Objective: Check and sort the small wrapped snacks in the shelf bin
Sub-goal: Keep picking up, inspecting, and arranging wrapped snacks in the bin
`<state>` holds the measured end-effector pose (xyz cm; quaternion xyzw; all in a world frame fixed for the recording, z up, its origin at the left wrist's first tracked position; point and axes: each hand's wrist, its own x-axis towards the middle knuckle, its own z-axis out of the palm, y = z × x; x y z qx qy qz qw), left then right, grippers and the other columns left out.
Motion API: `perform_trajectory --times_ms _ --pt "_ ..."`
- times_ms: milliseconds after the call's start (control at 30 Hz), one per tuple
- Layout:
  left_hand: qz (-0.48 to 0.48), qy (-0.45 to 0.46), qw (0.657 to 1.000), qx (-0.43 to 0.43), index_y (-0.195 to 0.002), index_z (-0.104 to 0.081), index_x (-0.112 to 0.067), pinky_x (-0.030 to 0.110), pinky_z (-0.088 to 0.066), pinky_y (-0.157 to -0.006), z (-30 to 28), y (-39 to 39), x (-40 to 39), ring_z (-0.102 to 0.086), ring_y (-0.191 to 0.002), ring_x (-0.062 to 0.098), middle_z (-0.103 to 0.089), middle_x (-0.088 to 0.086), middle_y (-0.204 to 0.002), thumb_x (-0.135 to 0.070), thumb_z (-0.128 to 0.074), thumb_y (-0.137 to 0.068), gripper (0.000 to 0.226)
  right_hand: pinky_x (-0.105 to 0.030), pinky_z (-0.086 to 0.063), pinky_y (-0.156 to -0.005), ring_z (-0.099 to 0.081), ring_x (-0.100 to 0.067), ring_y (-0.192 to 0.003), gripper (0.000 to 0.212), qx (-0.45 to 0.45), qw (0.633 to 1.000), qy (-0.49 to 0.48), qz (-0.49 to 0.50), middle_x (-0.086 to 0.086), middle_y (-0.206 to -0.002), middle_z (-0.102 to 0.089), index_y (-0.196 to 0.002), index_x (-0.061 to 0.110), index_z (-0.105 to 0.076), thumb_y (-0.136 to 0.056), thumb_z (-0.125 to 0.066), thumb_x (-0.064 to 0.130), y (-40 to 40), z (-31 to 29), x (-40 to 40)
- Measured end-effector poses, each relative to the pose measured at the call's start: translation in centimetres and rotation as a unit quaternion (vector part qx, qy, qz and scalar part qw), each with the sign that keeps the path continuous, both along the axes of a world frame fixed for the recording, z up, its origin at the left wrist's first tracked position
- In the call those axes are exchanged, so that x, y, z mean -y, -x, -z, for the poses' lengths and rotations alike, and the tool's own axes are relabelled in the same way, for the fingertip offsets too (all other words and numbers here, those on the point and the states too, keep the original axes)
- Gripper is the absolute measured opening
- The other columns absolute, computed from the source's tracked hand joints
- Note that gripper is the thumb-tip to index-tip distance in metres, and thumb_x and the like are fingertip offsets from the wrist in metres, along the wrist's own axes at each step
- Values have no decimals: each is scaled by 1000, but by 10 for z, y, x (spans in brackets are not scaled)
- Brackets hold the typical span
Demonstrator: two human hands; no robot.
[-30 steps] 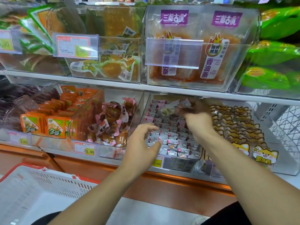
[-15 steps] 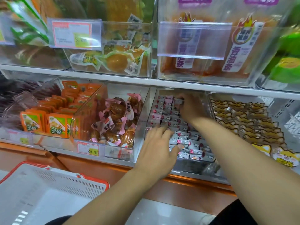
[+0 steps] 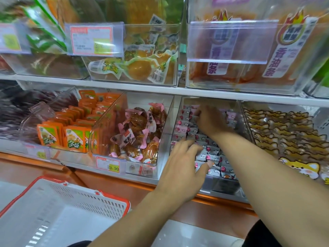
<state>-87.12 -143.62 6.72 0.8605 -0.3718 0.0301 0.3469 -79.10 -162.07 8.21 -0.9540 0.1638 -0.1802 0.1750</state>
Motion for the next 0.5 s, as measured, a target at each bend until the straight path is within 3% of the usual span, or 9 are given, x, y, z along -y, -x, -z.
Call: perform_trajectory --times_ms 100,233,367,433,500 --pt "6 10 1000 -21 -132 -58 -27 12 -18 -106 -2 0 -5 -30 -138 1 -44 -12 -147 -47 -59 -97 40 -30 -46 -75 -67 -22 -89 21 18 1000 -21 -1 -3 -92 -71 -85 16 -71 -96 -56 6 1 -4 -4" --pt "8 46 998 -41 -124 -64 -29 16 -32 -108 -7 1 -13 -44 -131 -1 -54 -15 -139 -41 -64 -96 30 -37 -49 -76 -63 -25 -89 19 96 990 -92 37 -1 -90 -63 -89 12 -61 -101 -47 13 6 -16 -8" --pt "-30 166 976 -140 -114 -68 -27 13 -49 -91 -13 2 -19 -62 -106 -2 -68 -17 -112 -29 -70 -94 20 -25 -36 -72 -62 -26 -88 25 188 968 -118 116 -13 -98 -66 -104 5 -65 -104 -48 24 24 -35 -12" --pt "-60 233 949 -205 -107 -70 -23 18 -55 -83 -17 2 -21 -68 -94 5 -71 -10 -102 -21 -71 -93 15 -26 -41 -76 -66 -29 -98 25 187 956 -184 130 -15 -108 -69 -107 7 -64 -104 -51 28 37 -41 -14" --pt "-86 278 919 -266 -107 -68 -19 32 -61 -80 -22 0 -26 -72 -88 18 -73 -1 -99 -18 -71 -93 15 -41 -57 -77 -69 -33 -97 11 231 905 -341 103 -15 -105 -69 -95 16 -58 -103 -54 22 53 -47 -22"
